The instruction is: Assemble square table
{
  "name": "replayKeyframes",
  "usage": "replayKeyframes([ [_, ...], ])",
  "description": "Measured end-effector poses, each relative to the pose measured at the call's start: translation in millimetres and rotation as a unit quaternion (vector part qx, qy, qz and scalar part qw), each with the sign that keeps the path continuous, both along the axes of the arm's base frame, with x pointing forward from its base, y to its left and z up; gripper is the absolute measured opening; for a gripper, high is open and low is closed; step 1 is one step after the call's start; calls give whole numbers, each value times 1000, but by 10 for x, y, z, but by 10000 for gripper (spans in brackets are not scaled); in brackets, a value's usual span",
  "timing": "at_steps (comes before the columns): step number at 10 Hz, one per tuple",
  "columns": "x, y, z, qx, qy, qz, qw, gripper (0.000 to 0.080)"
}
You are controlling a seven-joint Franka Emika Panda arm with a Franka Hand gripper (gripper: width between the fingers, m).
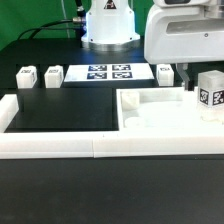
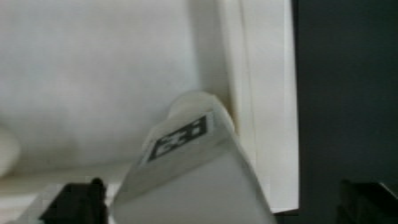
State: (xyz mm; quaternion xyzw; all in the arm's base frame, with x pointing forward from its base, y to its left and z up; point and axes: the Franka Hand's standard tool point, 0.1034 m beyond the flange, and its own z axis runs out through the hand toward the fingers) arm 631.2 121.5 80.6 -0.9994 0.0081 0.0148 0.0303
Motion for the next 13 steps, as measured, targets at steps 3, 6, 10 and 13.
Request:
replayKeyframes([
  [3,-5,5,-7,1,1,-3,1000,410],
  [6,-3,-29,-14,-3,6,-85,996,294],
  [10,-5,-18,-19,-14,18,-321,947,294],
  [13,17,-95,-33,21,36,-525,850,294],
])
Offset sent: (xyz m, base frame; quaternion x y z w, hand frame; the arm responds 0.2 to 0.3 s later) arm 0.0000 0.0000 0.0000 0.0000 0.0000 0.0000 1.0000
